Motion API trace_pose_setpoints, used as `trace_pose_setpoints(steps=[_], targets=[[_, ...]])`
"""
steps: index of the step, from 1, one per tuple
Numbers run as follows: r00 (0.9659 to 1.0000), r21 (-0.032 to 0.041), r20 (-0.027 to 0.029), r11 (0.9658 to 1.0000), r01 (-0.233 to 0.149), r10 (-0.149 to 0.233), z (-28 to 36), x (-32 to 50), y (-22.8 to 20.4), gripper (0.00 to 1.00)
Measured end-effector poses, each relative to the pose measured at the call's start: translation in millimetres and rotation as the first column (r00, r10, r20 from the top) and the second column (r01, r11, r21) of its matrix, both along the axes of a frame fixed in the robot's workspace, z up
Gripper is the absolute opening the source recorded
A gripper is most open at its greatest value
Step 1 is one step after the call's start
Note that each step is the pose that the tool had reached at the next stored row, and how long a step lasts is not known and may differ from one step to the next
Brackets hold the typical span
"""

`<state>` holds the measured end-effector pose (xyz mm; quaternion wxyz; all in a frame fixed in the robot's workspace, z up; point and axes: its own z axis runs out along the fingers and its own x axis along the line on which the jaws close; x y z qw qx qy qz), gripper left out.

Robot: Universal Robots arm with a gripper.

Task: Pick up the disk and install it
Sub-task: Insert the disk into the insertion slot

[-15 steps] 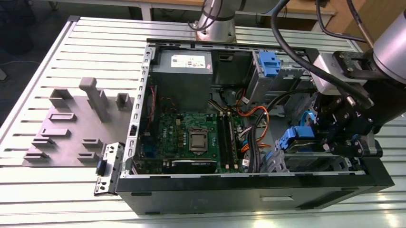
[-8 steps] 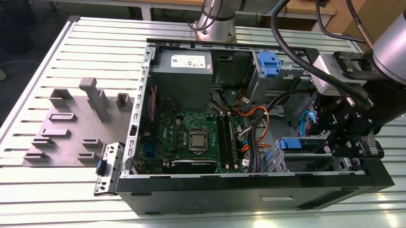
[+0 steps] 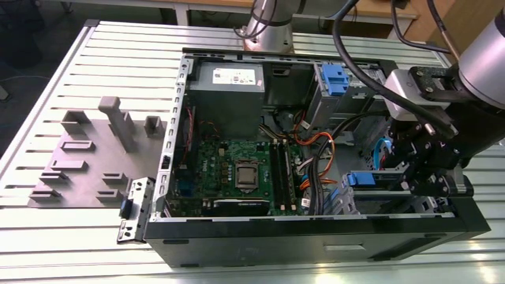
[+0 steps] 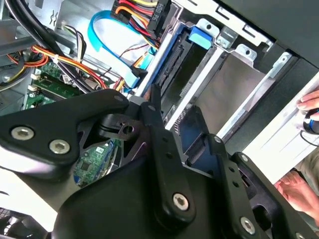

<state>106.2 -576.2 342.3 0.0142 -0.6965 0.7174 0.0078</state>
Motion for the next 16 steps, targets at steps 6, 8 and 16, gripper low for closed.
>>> trace_pose_setpoints(steps=[6,8,16], targets=[[1.0,0.0,0.0006,1.0,0.0,0.0,-1.7,0.0,3.8,0.42],[1.0,0.0,0.0007,1.0,0.0,0.0,-2.1,0.3,5.6,0.42],[1.0,0.0,0.0007,1.0,0.0,0.0,-2.7,4.2,7.0,0.42]])
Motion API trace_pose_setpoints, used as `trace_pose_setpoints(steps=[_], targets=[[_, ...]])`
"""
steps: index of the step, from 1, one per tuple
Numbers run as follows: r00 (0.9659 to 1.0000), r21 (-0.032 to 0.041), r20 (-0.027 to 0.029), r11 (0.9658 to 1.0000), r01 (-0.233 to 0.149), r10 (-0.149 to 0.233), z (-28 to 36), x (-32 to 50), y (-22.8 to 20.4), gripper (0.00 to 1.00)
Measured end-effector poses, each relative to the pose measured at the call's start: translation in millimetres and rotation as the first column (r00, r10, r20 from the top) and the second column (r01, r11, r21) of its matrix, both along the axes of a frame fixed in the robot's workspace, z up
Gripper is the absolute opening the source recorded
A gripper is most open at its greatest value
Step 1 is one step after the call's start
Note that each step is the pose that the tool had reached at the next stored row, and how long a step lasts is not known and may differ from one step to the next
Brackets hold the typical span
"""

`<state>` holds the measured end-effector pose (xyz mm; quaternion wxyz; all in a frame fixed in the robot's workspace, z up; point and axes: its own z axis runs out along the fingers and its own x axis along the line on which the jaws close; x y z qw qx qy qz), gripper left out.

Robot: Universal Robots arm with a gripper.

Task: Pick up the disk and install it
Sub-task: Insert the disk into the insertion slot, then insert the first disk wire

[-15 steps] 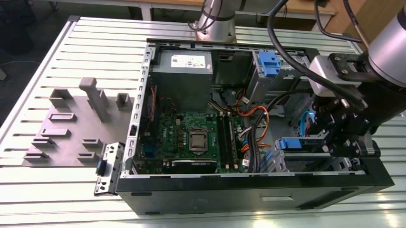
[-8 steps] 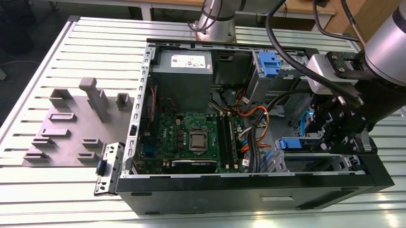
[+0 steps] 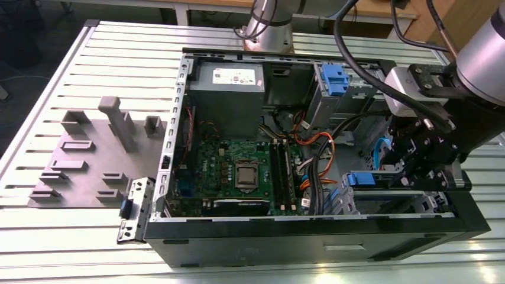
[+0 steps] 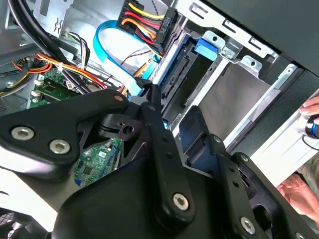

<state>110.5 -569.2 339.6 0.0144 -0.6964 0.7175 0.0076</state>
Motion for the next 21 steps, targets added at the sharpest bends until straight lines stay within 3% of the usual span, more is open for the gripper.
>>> trace_pose_setpoints(steps=[6,16,21], targets=[[1.0,0.0,0.0,1.0,0.0,0.0,4.2,0.0,0.0,0.42],[1.0,-0.0004,0.0,1.0,0.0,0.0,5.4,0.0,0.0,0.42],[1.0,-0.0001,0.0,1.0,0.0,0.0,14.1,0.0,0.0,0.42]])
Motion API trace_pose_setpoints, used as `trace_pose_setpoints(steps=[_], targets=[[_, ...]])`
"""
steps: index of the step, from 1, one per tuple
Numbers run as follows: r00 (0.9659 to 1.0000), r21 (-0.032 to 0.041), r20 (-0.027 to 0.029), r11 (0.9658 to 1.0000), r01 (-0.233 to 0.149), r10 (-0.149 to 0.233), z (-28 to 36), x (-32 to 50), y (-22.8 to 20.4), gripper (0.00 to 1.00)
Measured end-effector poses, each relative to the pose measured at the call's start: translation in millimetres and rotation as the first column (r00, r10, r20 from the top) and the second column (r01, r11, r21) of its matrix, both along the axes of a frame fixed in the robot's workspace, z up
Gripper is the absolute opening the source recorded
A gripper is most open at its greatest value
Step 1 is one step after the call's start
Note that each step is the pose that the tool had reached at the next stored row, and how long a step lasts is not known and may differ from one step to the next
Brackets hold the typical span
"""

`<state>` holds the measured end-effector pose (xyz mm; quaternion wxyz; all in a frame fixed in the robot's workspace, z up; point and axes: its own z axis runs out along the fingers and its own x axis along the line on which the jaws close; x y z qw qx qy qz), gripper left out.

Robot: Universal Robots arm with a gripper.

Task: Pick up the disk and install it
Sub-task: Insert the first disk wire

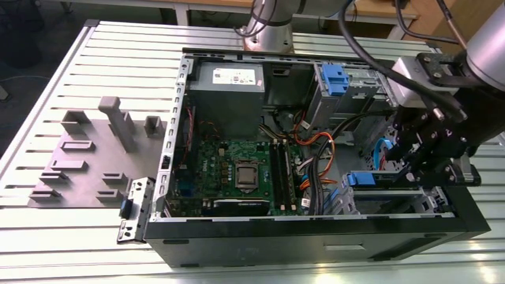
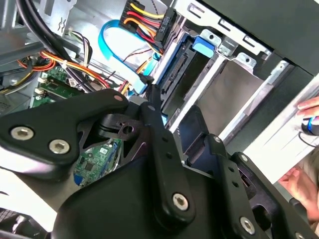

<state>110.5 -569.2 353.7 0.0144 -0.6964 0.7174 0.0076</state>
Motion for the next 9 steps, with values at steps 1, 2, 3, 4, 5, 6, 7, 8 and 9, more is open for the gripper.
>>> trace_pose_setpoints(steps=[1,2,3,4,5,6,7,8,9], targets=[[1.0,0.0001,0.0,1.0,0.0,0.0,2.8,0.0,0.0,0.42],[1.0,0.0004,0.0,1.0,0.0,0.0,5.6,0.0,0.0,0.42],[1.0,0.0003,0.0,1.0,0.0,0.0,7.7,0.0,0.0,0.42],[1.0,0.0003,0.0,1.0,0.0,0.0,8.5,0.0,0.0,0.42],[1.0,0.0009,0.0,1.0,0.0,0.0,8.2,0.0,0.2,0.42],[1.0,0.0005,0.0,1.0,0.0,0.0,8.4,0.0,0.5,0.42],[1.0,0.0003,0.0,1.0,0.0,0.0,8.5,0.0,1.0,0.42],[1.0,0.0004,0.0,1.0,0.0,0.0,8.5,0.0,1.6,0.42],[1.0,0.0004,0.0,1.0,0.0,0.0,8.5,0.0,1.8,0.42]])
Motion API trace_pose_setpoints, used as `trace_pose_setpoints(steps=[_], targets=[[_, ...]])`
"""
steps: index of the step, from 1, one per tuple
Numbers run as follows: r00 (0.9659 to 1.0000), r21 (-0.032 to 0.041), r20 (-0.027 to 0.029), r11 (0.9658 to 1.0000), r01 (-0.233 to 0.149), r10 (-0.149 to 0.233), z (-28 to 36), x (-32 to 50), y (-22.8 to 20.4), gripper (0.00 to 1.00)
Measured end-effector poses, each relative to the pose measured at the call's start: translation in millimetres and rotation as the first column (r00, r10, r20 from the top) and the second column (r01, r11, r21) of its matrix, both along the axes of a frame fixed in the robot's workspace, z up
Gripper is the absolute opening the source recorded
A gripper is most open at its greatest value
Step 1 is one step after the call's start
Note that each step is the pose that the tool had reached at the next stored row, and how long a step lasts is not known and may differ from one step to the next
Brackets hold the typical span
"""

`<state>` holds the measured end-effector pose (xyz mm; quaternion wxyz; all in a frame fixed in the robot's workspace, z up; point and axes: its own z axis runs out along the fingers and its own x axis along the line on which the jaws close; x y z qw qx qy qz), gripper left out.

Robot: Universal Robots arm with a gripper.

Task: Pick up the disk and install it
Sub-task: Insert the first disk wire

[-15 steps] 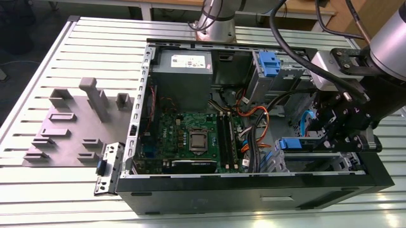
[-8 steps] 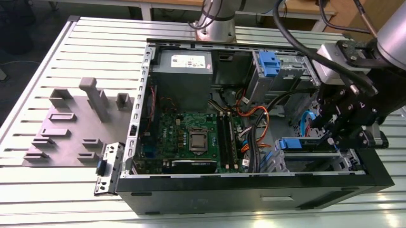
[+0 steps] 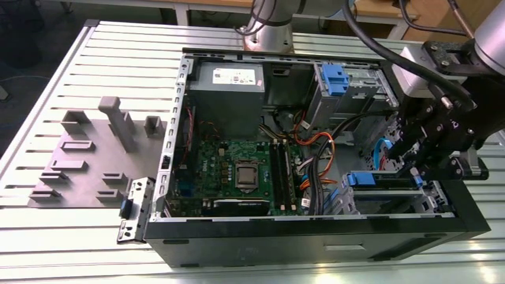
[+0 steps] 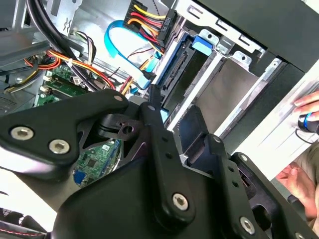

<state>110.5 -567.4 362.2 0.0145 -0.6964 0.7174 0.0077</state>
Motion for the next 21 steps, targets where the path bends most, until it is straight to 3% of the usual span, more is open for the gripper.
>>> trace_pose_setpoints(steps=[7,13,21], targets=[[1.0,0.0002,0.0,1.0,0.0,0.0,4.5,0.0,1.2,0.42],[1.0,0.0001,0.0001,1.0,0.0,0.0,3.8,0.0,10.5,0.42],[1.0,0.0004,0.0001,1.0,0.0,0.0,-0.4,5.5,12.2,0.42]])
